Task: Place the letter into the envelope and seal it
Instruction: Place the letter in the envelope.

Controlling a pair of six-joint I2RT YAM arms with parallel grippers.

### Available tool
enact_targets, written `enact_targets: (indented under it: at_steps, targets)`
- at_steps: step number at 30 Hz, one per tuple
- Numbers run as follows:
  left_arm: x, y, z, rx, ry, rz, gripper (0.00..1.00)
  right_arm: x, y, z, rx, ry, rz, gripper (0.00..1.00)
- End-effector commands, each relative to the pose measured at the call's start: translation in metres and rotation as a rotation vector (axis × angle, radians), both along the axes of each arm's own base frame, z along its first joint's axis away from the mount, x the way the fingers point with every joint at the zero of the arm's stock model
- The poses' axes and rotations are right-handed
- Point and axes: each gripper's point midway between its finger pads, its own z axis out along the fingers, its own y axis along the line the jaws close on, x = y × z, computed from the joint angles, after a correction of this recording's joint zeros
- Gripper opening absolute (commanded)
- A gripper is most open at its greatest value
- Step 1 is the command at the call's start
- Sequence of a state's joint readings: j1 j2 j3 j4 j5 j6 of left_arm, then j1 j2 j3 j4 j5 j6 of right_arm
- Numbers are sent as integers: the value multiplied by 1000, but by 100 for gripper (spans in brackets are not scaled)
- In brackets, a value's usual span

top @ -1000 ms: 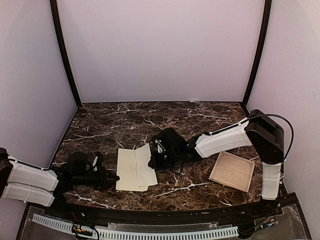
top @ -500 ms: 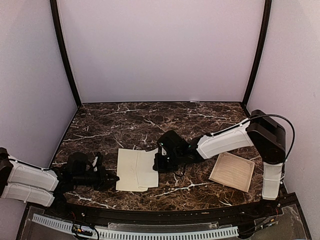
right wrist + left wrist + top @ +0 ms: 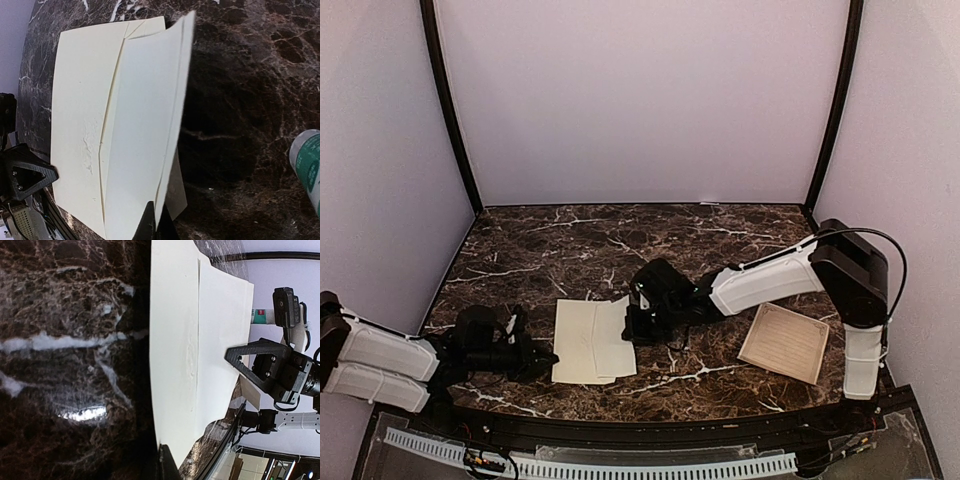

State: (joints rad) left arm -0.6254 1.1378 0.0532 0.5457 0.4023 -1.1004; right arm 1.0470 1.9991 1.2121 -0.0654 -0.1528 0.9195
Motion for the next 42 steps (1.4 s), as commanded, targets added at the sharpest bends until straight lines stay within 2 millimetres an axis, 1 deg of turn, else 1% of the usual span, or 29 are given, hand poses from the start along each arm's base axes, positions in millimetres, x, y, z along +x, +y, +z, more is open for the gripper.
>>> enact_targets:
  at_steps: [1, 9, 19, 24, 28, 32, 37, 42]
  targets:
    - [-3, -3, -1, -1, -11, -36, 0, -1, 12, -1, 15, 2, 32, 0]
    - [-1, -7, 0, -7, -7, -53, 0, 1, 15, -7, 9, 23, 23, 0]
    - [1, 1, -1, 6, -15, -1, 0, 2, 4, -4, -2, 30, -38, 0]
    - [3, 6, 0, 12, -26, 31, 0, 4, -5, -1, -11, 27, -88, 0]
    - [4, 10, 0, 19, -35, 49, 0, 1, -7, -3, -18, 39, -88, 0]
    - [2, 8, 2, 15, -44, 30, 0, -3, -4, -8, -9, 57, -68, 0]
    - [-2, 1, 4, -2, -51, -28, 0, -3, 8, -10, 2, 64, -26, 0]
    - [-3, -4, 6, -3, -63, -66, 0, -1, 13, -12, 0, 70, -9, 0]
